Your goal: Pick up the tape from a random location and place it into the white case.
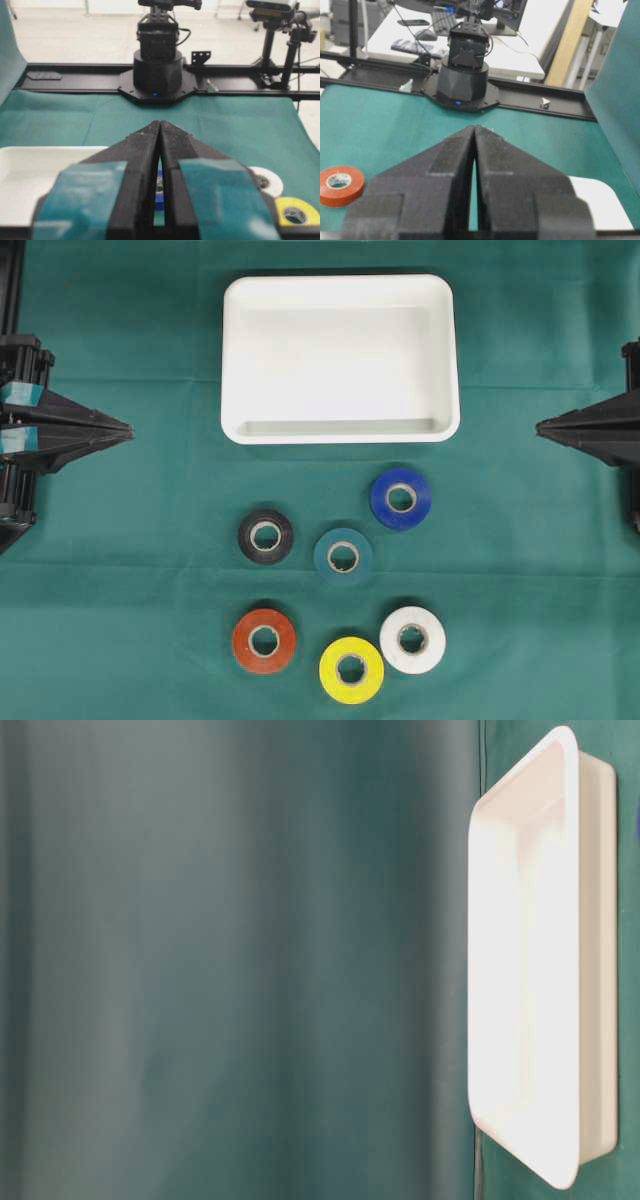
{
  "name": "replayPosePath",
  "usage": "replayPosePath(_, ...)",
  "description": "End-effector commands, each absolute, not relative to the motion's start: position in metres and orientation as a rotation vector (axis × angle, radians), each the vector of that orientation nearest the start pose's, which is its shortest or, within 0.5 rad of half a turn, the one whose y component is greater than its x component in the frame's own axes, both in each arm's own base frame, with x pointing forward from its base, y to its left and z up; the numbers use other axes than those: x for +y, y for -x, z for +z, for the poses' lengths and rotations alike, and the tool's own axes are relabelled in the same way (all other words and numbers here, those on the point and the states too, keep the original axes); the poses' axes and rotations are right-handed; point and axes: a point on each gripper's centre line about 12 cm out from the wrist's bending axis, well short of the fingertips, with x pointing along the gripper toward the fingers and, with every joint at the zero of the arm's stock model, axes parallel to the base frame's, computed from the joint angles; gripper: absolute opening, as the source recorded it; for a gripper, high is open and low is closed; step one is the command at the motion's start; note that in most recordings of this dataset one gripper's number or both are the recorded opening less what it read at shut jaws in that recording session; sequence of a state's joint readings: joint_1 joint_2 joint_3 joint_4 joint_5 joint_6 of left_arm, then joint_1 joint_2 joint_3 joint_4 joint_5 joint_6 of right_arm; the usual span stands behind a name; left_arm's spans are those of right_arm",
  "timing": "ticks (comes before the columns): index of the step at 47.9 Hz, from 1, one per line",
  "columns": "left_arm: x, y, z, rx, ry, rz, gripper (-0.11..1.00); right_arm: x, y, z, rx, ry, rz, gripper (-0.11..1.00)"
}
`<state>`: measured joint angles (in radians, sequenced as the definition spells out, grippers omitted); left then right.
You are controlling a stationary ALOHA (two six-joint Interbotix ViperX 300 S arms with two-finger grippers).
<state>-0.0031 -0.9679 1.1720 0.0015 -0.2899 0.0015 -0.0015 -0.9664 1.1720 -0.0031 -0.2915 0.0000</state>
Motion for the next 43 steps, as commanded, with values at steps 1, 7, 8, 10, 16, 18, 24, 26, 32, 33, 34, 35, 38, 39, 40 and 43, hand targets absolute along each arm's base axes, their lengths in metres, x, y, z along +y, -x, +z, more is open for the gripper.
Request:
replayPosePath(1, 0.001, -0.202, 0.302, -0.080, -0.008, 0.003, 0.01, -0.002, -0.201, 0.302, -0.100, -0.004, -0.007, 0.01)
replayPosePath(7, 0.001, -0.202, 0.302, -0.071, -0.008, 0.004, 0.01, -0.002, -0.209, 0.301, -0.066, 0.002, -0.007, 0.00)
replayPosePath(8, 0.001, -0.202, 0.303, -0.072, -0.009, 0.004, -0.01, -0.001, -0.210, 0.301, -0.063, 0.003, -0.007, 0.00)
replayPosePath(10, 0.001, -0.202, 0.303, -0.072, -0.008, 0.004, -0.01, -0.001, -0.211, 0.302, -0.055, 0.002, -0.006, 0.00)
replayPosePath(16, 0.002, -0.202, 0.299, -0.051, -0.008, 0.008, -0.01, -0.002, -0.212, 0.299, -0.026, 0.000, -0.007, 0.00)
replayPosePath(18, 0.002, -0.203, 0.298, -0.041, -0.006, 0.007, -0.01, -0.002, -0.211, 0.300, -0.021, -0.003, -0.007, 0.00)
replayPosePath(24, 0.001, -0.203, 0.297, -0.026, -0.005, 0.007, -0.01, -0.001, -0.209, 0.300, 0.003, -0.018, -0.006, 0.00)
replayPosePath(26, 0.002, -0.203, 0.297, -0.028, -0.003, 0.007, -0.01, -0.002, -0.208, 0.300, 0.008, -0.022, -0.007, 0.00)
replayPosePath(32, 0.002, -0.203, 0.296, -0.025, -0.006, 0.009, 0.02, -0.002, -0.206, 0.302, 0.009, -0.022, -0.008, 0.00)
replayPosePath(33, 0.002, -0.203, 0.296, -0.025, -0.005, 0.007, 0.03, -0.002, -0.206, 0.303, 0.008, -0.022, -0.008, 0.00)
replayPosePath(34, 0.002, -0.203, 0.297, -0.026, -0.005, 0.009, 0.05, -0.002, -0.206, 0.303, 0.009, -0.022, -0.008, 0.00)
replayPosePath(35, 0.002, -0.203, 0.296, -0.025, -0.005, 0.009, 0.06, -0.001, -0.206, 0.303, 0.011, -0.022, -0.006, 0.00)
replayPosePath(38, 0.002, -0.203, 0.297, -0.026, -0.005, 0.007, 0.16, -0.002, -0.206, 0.304, 0.012, -0.022, -0.008, 0.04)
replayPosePath(39, 0.002, -0.203, 0.297, -0.026, -0.005, 0.007, 0.20, -0.002, -0.205, 0.304, 0.012, -0.023, -0.008, 0.07)
replayPosePath(40, 0.002, -0.203, 0.297, -0.026, -0.005, 0.009, 0.26, -0.002, -0.205, 0.304, 0.015, -0.023, -0.008, 0.11)
replayPosePath(43, 0.002, -0.203, 0.296, -0.025, -0.005, 0.009, 0.43, -0.002, -0.205, 0.304, 0.018, -0.025, -0.008, 0.27)
